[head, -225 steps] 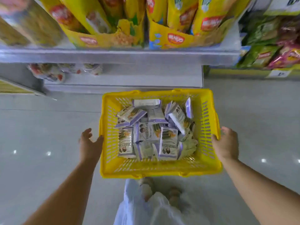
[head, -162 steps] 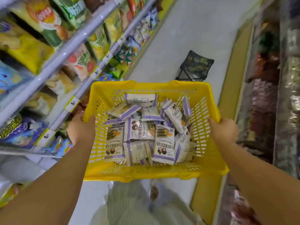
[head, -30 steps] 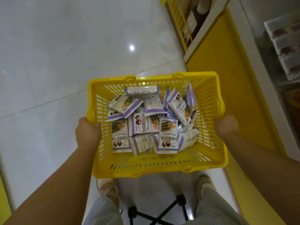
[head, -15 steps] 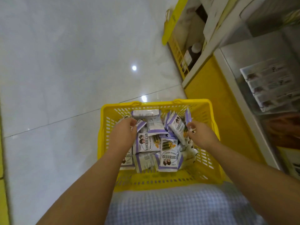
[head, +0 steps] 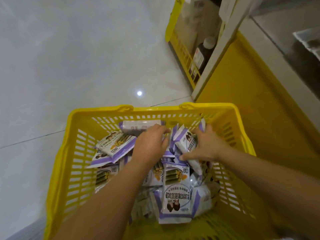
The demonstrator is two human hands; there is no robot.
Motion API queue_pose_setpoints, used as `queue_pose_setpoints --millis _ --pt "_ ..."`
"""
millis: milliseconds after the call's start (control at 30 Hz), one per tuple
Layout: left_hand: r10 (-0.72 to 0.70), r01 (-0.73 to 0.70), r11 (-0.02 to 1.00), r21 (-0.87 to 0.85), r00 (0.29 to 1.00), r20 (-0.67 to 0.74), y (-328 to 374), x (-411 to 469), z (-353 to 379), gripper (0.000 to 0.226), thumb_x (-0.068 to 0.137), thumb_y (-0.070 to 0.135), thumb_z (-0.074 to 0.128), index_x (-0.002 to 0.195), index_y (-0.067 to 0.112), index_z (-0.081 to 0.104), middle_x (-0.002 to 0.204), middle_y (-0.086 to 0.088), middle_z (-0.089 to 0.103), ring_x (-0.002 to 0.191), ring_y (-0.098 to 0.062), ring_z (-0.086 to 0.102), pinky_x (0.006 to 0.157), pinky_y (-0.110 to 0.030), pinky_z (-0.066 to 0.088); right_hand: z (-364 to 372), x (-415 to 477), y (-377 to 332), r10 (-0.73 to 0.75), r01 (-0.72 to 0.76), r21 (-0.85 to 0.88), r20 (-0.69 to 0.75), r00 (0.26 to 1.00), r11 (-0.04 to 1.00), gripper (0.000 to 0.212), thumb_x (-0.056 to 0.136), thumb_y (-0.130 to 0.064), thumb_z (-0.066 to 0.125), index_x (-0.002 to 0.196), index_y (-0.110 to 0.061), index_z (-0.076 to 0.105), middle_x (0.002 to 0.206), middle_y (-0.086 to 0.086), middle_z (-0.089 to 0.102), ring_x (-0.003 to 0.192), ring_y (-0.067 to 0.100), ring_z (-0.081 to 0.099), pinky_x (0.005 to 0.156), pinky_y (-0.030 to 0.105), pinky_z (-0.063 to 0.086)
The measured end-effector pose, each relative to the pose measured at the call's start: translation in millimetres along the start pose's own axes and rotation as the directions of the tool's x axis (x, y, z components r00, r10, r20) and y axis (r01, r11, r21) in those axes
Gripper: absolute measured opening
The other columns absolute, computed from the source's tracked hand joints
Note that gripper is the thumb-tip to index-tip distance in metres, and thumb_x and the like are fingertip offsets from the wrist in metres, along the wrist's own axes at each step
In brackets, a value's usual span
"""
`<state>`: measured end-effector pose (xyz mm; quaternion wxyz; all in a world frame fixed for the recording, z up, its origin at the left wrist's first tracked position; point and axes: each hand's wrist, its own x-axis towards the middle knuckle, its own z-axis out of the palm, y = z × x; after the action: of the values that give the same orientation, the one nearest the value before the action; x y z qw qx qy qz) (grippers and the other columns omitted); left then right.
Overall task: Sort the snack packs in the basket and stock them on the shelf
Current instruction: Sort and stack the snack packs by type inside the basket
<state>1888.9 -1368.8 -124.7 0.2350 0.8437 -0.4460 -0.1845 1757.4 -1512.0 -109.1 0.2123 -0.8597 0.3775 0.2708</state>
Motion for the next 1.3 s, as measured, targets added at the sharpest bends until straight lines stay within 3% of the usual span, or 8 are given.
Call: queue_pose_setpoints --millis 100,400,533,667,833,933,1067,1300 --pt "-0.006 0.006 1.000 -0.023 1.000 0.008 -2.6 -7.6 15.0 0.024 0.095 0.028 0.053 0.117 0.025 0.061 0.116 0.004 0.061 0.102 -0.016 0.058 0.081 -0.036 0.051 7.1 -1.6 2.2 -0.027 0.027 -0.003 -0.063 0.998 1.000 0.118 0.047 -0.082 0.068 0.144 -0.029 0.031 0.151 0.008 0.012 0.135 0.032 0.035 0.108 0.041 0.037" --pt "0.079 -0.126 0.961 0.245 0.978 0.192 -5.0 -34.5 8.8 0.048 0.091 0.044 0.058 0.135 0.029 0.047 0.140 0.005 0.048 0.122 -0.022 0.049 0.097 -0.038 0.042 -2.6 -32.4 12.7 -0.035 0.039 0.013 -0.250 0.968 0.999 0.033 0.079 -0.039 0.066 0.100 -0.013 0.065 0.109 0.012 0.052 0.094 0.028 0.056 0.074 0.034 0.049" --pt "-0.039 -0.074 0.918 0.390 0.961 0.274 -4.8 -44.0 -5.0 0.060 0.090 0.003 0.054 0.145 0.021 0.036 0.148 -0.005 0.038 0.131 -0.028 0.042 0.100 -0.043 0.045 -24.9 -60.1 5.8 -0.071 0.072 -0.007 -0.305 0.950 0.997 0.030 0.079 -0.039 0.068 0.084 -0.009 0.063 0.089 0.010 0.051 0.086 0.030 0.057 0.063 0.033 0.045" --pt "-0.046 -0.062 0.903 0.425 0.970 0.238 -2.6 -58.4 -17.5 0.063 0.087 -0.005 0.050 0.144 0.019 0.035 0.142 -0.008 0.042 0.126 -0.030 0.046 0.097 -0.043 0.046 -36.0 -88.5 -1.3 -0.117 0.120 -0.014 -0.351 0.929 0.993 0.030 0.077 -0.036 0.068 0.065 -0.018 0.047 0.079 0.005 0.042 0.076 0.026 0.048 0.057 0.029 0.031" --pt "0.059 -0.095 0.926 0.366 0.992 0.108 7.9 -73.8 -43.4 0.051 0.096 0.012 0.048 0.145 0.021 0.036 0.143 -0.007 0.047 0.124 -0.027 0.050 0.094 -0.041 0.047 -43.5 -114.3 -3.3 -0.121 0.104 -0.065 -0.382 0.916 0.992 0.034 0.074 -0.042 0.068 0.065 -0.030 0.038 0.087 0.002 0.041 0.078 0.023 0.046 0.058 0.028 0.033" --pt "0.166 -0.185 0.906 0.381 0.983 0.083 12.3 -77.8 -73.6 0.046 0.097 0.033 0.049 0.142 0.025 0.040 0.136 -0.003 0.054 0.114 -0.025 0.057 0.084 -0.038 0.050 -56.2 -120.2 -7.9 -0.165 0.136 -0.099 -0.411 0.897 0.986 0.021 0.073 -0.042 0.068 0.076 -0.027 0.055 0.088 0.002 0.042 0.079 0.024 0.049 0.057 0.028 0.035" --pt "0.216 -0.238 0.894 0.379 0.971 0.101 18.5 -76.9 -117.3 0.048 0.091 0.026 0.053 0.138 0.026 0.045 0.133 -0.001 0.058 0.113 -0.023 0.057 0.084 -0.032 0.046 -66.3 -116.4 -18.8 -0.300 0.241 -0.196 -0.378 0.876 0.950 0.031 0.072 -0.040 0.068 0.094 -0.018 0.066 0.090 0.003 0.043 0.094 0.026 0.052 0.069 0.032 0.045" --pt "0.293 -0.284 0.859 0.426 0.955 0.046 8.3 -60.5 -155.3 0.049 0.088 0.026 0.053 0.137 0.031 0.046 0.126 0.005 0.057 0.107 -0.022 0.059 0.068 -0.028 0.036 -57.6 -78.7 -44.0 -0.427 0.347 -0.308 -0.249 0.869 0.886 0.026 0.074 -0.039 0.065 0.068 -0.024 0.045 0.087 -0.006 0.031 0.080 0.023 0.051 0.063 0.036 0.047"
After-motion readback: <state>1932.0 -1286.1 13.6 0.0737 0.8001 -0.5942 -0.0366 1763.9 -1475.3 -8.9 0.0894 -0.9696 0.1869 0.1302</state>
